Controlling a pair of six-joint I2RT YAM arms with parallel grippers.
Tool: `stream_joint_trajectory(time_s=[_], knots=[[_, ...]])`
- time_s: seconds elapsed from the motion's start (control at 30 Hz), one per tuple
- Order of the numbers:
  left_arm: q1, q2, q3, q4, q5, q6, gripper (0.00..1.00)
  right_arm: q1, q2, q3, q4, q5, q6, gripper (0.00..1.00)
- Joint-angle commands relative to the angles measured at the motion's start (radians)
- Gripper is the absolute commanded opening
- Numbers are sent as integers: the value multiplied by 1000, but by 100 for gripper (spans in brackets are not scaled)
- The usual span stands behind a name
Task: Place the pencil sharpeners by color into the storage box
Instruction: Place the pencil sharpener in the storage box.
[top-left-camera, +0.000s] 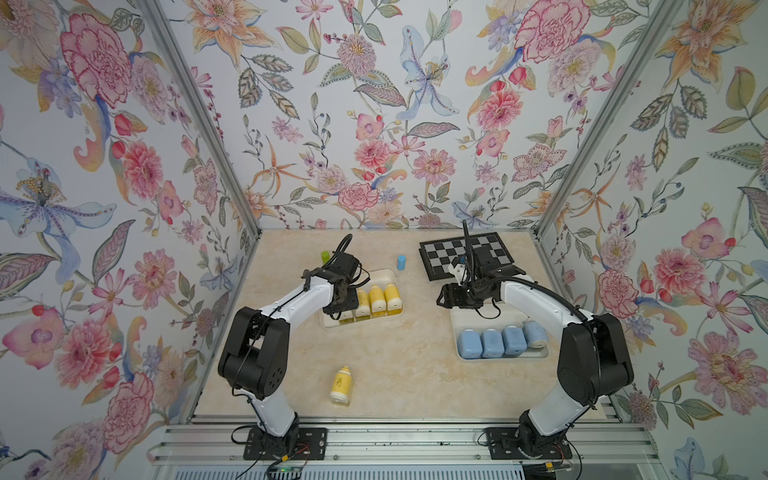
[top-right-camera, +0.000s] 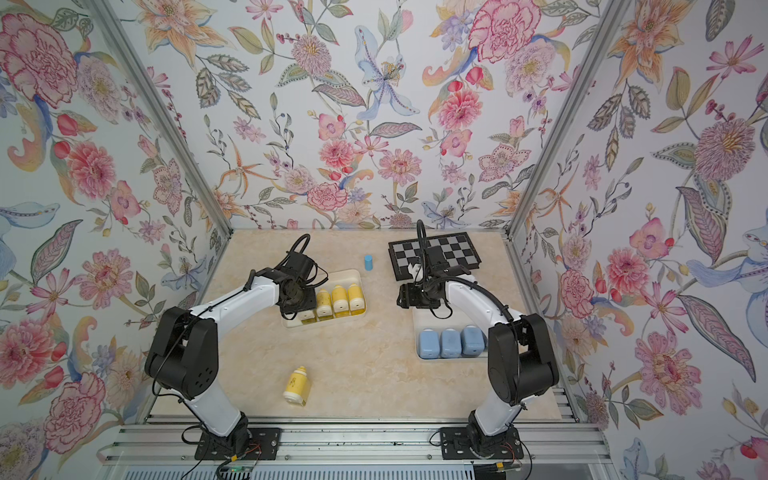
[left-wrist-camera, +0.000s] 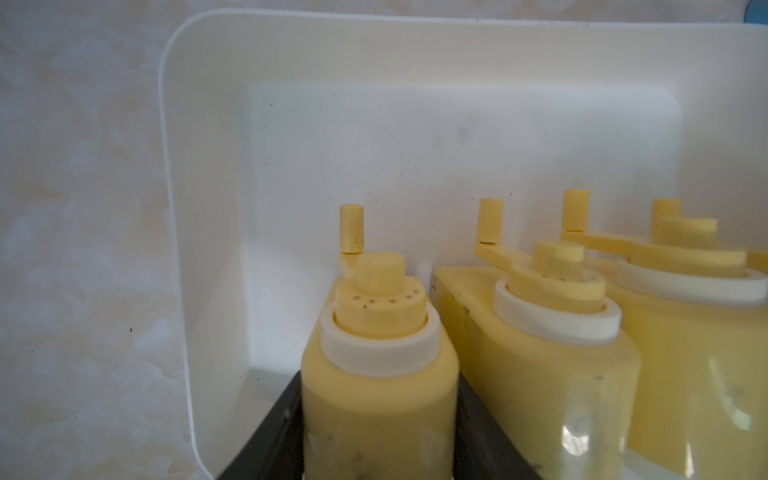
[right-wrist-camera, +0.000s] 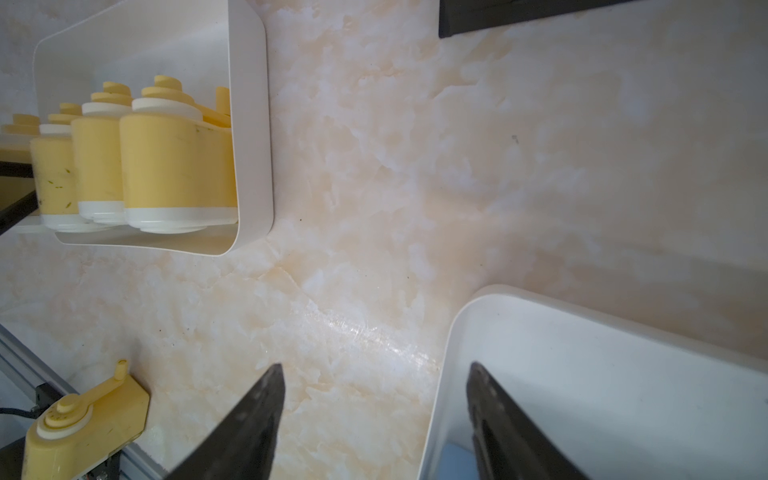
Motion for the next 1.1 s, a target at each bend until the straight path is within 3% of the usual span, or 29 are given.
stream_joint_trajectory(time_s=[0.0, 0.77, 1.07], knots=[[9, -14, 5, 23, 3, -10, 36, -8, -1, -7, -16, -2, -23, 71], [-2, 36, 3, 32, 9, -8, 37, -11, 0, -8, -11, -6, -23, 71], [-1, 54, 3, 35, 9, -9, 43, -16, 0, -10, -11, -8, -25, 71]])
